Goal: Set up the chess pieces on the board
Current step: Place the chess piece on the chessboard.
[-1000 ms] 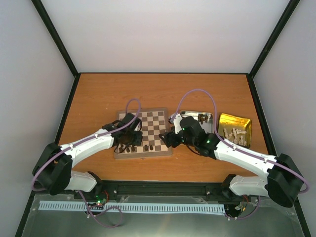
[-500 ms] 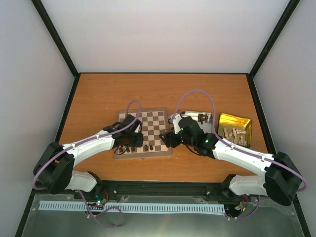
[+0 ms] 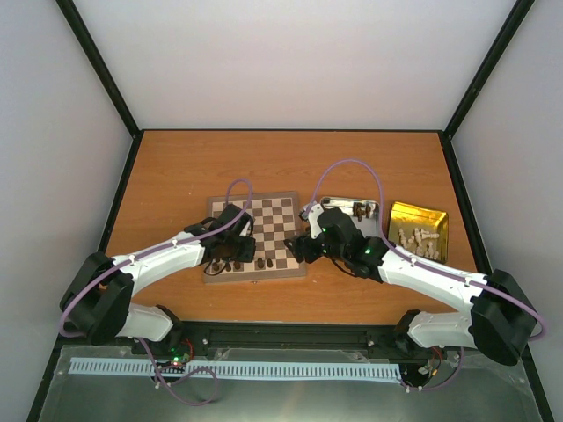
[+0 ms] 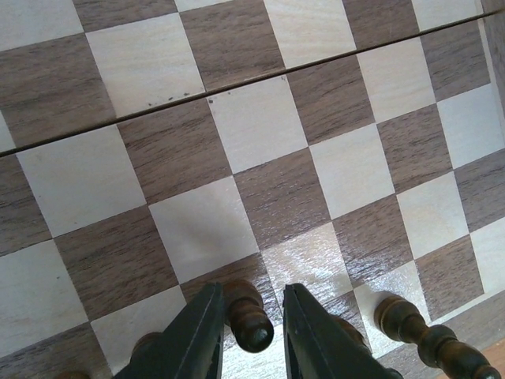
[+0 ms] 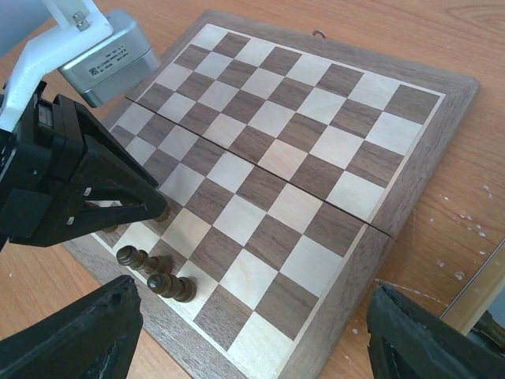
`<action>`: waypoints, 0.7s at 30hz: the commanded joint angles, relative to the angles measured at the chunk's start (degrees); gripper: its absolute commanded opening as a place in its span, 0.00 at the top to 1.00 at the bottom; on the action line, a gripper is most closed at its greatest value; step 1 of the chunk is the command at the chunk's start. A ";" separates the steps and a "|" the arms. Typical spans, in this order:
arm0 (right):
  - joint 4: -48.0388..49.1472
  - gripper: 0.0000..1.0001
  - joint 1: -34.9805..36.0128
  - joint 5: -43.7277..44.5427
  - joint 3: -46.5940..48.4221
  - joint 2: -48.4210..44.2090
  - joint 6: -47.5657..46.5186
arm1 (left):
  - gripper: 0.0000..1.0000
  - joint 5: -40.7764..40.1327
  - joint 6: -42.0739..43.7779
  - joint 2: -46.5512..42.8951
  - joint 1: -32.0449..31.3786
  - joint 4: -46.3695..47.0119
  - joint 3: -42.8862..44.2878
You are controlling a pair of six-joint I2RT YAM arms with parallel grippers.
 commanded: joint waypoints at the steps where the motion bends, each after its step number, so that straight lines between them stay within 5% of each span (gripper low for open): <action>1: 0.35 0.22 -0.22 1.53 0.40 0.16 0.96 | 0.77 0.03 0.98 -0.56 -0.28 0.10 2.37; 8: -5.74 0.23 -2.15 8.34 4.30 0.92 8.08 | 0.69 -2.91 1.02 -4.56 -0.27 -1.69 6.16; 16: -21.56 0.41 -12.94 16.87 8.98 4.34 22.34 | 0.55 -9.11 0.58 -14.73 -0.23 3.03 6.03; 21: -19.65 0.46 -20.08 12.71 7.39 8.17 19.68 | 0.50 -10.05 1.02 -19.37 -0.23 5.61 4.32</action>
